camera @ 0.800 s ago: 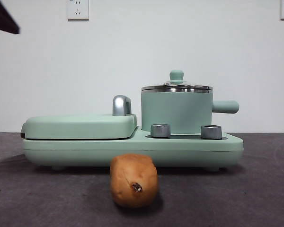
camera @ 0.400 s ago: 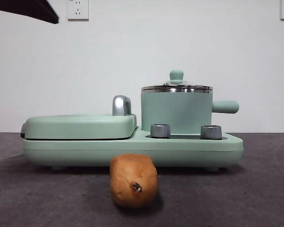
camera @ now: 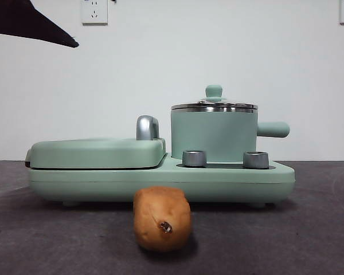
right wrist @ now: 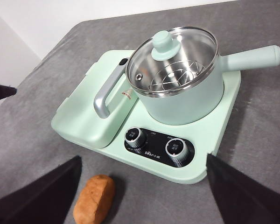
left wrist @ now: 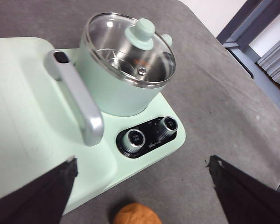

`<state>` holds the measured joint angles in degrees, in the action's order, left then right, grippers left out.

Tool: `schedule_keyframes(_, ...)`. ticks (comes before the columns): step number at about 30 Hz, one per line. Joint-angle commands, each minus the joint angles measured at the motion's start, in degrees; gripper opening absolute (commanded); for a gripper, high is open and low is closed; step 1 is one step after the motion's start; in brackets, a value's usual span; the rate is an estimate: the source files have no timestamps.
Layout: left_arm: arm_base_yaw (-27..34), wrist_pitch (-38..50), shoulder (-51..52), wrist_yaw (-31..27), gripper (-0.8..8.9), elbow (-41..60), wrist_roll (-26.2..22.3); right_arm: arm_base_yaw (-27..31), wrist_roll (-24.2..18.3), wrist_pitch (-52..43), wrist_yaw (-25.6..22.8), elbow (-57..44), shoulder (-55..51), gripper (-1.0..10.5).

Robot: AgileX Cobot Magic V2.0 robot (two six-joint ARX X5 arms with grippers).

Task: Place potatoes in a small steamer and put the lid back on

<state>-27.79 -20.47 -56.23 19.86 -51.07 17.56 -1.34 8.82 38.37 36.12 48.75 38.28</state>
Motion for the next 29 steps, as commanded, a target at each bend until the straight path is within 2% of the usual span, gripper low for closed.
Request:
schedule_keyframes(1, -1.3, 0.7, -2.3, 0.4, 4.8, -3.4, -1.9, -0.1, -0.2, -0.4, 1.7, 1.0, 0.2, 4.4)
schedule_keyframes(5, -3.1, -0.3, -7.5, 0.4, 4.79, -8.8, -4.2, -0.1, -0.2, -0.4, 3.6, 1.0, 0.2, 4.4)
schedule_keyframes(10, -5.7, -4.2, -18.2, 0.3, 4.76, -20.2, -9.2, -0.1, -0.2, -0.4, 4.1, 1.0, 0.2, 4.4)
schedule_keyframes(14, -7.6, -4.1, -27.2, 0.3, 4.67, -29.5, -10.1, -0.1, -0.2, -0.5, 4.8, 1.0, 0.2, 4.4)
schedule_keyframes(19, -9.4, -3.4, -38.2, -2.5, 4.67, -40.3, -14.1, -0.1, -0.2, -0.6, 4.9, 1.0, 0.2, 4.4)
schedule_keyframes(23, -10.4, 0.6, -44.2, -5.7, 4.67, -44.0, -18.4, -0.1, 0.3, -0.6, 5.4, 1.0, 0.2, 4.4)
schedule_keyframes(26, -10.8, 3.0, -47.8, -8.8, 4.67, -45.2, -18.3, -0.1, 1.4, -0.6, 6.7, 1.0, 0.2, 4.4)
schedule_keyframes(29, -10.8, 3.0, -51.2, -8.9, 4.67, -46.6, -16.8, -0.1, 1.7, -0.6, 7.4, 1.0, 0.2, 4.4)
